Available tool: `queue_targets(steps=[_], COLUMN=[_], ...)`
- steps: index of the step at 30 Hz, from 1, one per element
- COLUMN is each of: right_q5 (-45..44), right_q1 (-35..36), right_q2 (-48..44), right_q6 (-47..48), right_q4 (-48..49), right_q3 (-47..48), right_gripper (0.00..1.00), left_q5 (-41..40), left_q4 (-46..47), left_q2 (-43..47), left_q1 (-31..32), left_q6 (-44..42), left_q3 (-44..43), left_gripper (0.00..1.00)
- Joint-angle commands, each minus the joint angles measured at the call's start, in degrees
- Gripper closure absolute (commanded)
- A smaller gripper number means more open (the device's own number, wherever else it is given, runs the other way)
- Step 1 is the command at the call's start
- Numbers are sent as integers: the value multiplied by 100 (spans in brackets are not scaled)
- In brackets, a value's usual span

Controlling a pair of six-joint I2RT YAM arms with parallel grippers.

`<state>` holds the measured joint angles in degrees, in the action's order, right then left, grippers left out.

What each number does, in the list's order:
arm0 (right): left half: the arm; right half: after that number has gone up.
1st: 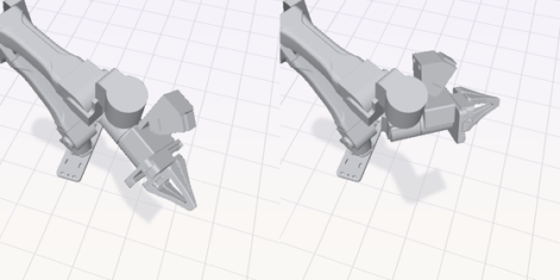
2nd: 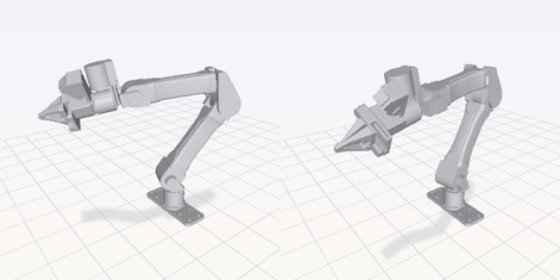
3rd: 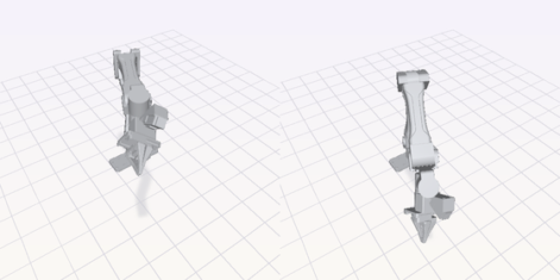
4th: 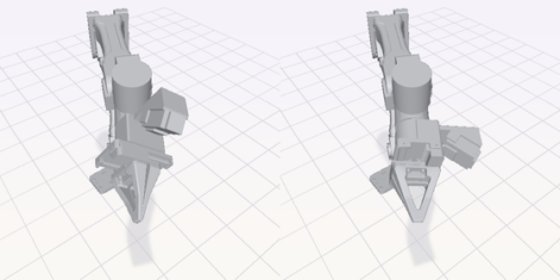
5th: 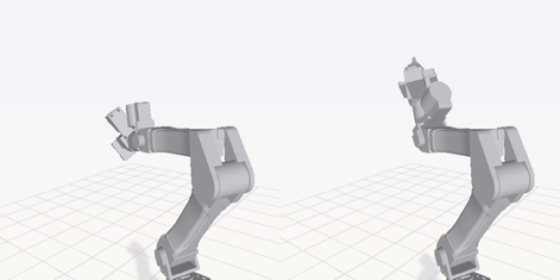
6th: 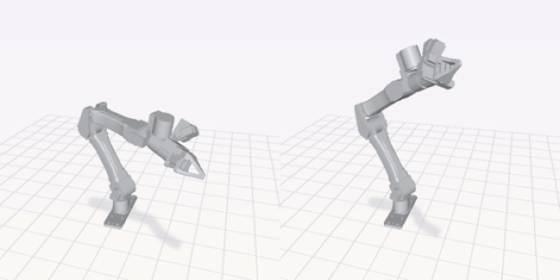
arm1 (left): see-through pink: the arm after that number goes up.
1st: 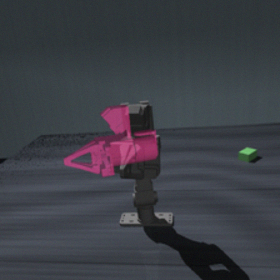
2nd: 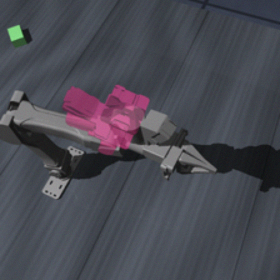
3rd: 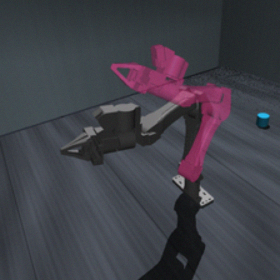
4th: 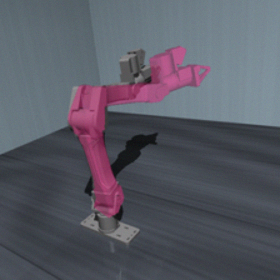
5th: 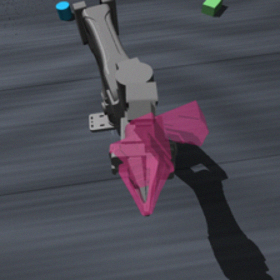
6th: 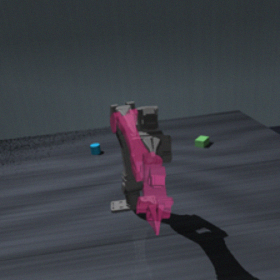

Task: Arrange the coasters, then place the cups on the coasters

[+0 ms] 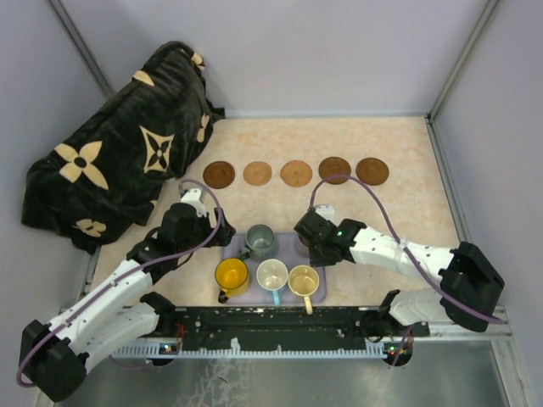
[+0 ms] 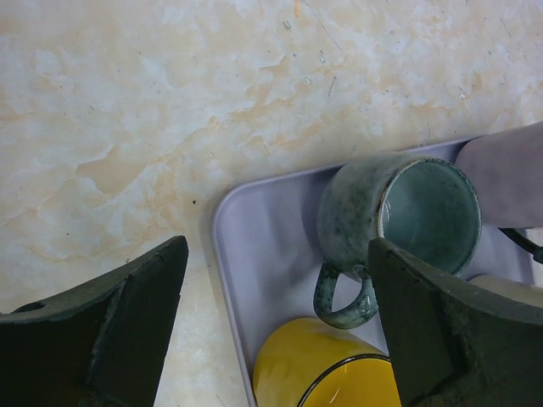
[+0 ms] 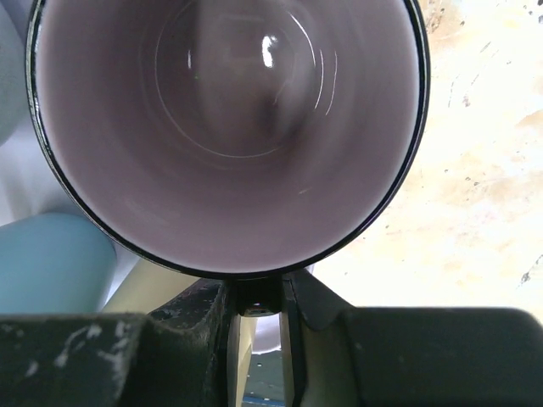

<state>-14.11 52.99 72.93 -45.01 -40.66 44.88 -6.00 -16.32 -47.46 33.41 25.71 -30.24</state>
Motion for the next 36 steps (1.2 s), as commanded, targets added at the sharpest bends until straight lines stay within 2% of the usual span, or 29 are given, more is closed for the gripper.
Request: queue_targets(steps=[1, 13, 26, 32, 36], right_q5=[-675, -1816, -3135, -3066, -2977], right_q1=[33, 36, -70, -938, -1686], right_q2=[185, -33, -125, -258, -382], right_q6=[85, 859, 1511, 2437, 3528], right_q4=[18, -38, -63, 895, 2540], right_q3=[352, 1242, 1597, 1419, 1022], right_gripper=[100, 100, 100, 100, 100], left_q5=[-81, -165, -225, -268, -354], left_q4=[184, 295, 335, 435, 538], left_q2=[46, 10, 30, 29, 5], left_q1=[43, 43, 43, 43, 43], left_q6=[-22, -136, -136, -154, -183], left_q3=[36, -83, -52, -23, 14], left_gripper=[7, 7, 7, 7, 7])
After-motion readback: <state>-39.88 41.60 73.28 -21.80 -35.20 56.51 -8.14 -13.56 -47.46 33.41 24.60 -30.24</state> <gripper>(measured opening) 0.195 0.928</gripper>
